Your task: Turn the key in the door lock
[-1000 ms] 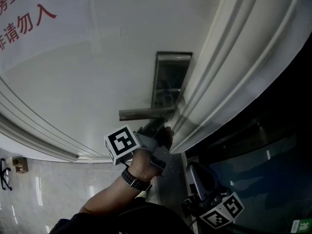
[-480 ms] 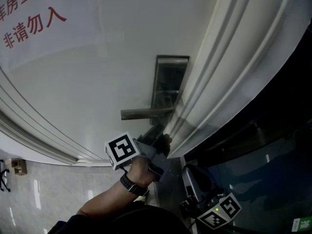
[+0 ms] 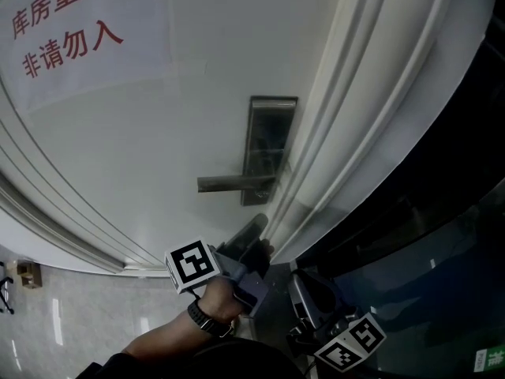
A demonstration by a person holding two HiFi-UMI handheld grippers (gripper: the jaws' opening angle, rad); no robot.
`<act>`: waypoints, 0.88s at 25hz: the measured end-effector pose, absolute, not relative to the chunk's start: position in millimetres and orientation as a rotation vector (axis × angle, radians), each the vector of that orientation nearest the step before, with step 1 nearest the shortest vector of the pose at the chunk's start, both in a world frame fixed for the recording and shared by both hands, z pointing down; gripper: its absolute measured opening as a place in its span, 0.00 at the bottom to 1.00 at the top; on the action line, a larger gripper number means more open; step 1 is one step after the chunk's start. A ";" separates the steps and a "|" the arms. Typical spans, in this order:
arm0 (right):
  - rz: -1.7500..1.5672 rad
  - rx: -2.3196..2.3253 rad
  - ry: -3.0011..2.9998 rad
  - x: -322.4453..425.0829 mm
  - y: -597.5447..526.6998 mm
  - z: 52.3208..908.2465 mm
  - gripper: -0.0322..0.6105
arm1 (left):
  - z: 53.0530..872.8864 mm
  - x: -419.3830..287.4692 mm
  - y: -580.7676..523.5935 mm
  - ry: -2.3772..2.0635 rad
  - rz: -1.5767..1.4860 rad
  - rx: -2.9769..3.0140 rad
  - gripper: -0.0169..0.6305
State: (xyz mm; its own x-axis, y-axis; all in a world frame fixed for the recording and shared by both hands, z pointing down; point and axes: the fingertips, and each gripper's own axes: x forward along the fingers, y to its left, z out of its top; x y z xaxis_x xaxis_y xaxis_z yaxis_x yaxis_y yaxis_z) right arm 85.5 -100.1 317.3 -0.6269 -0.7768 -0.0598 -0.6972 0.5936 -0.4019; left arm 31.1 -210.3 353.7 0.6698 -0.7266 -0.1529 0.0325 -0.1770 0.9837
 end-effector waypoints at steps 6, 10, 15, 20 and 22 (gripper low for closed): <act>-0.481 -1.225 2.620 83.8 -94.2 315.7 0.07 | 344.1 38.6 -174.4 -0.524 -0.727 1.655 0.04; -0.469 -1.209 2.630 80.9 -90.9 312.2 0.07 | 344.3 39.9 -163.3 -0.525 -0.711 1.668 0.03; -0.462 -1.198 2.642 78.4 -87.7 309.4 0.07 | 343.0 37.7 -160.7 -0.531 -0.717 1.668 0.03; -0.460 -1.195 2.647 77.2 -87.0 309.4 0.07 | 343.1 39.4 -160.7 -0.521 -0.722 1.667 0.04; -0.465 -1.194 2.648 77.4 -87.9 310.8 0.07 | 344.7 39.8 -161.2 -0.522 -0.720 1.665 0.03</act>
State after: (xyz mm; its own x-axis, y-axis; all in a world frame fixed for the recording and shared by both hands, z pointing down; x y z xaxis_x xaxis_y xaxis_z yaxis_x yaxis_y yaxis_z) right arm 77.4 -87.9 310.8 -0.6538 -0.7549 -0.0516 -0.6923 0.6242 -0.3621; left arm 39.8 -161.2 344.7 0.7089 -0.6826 -0.1779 0.0423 -0.2107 0.9766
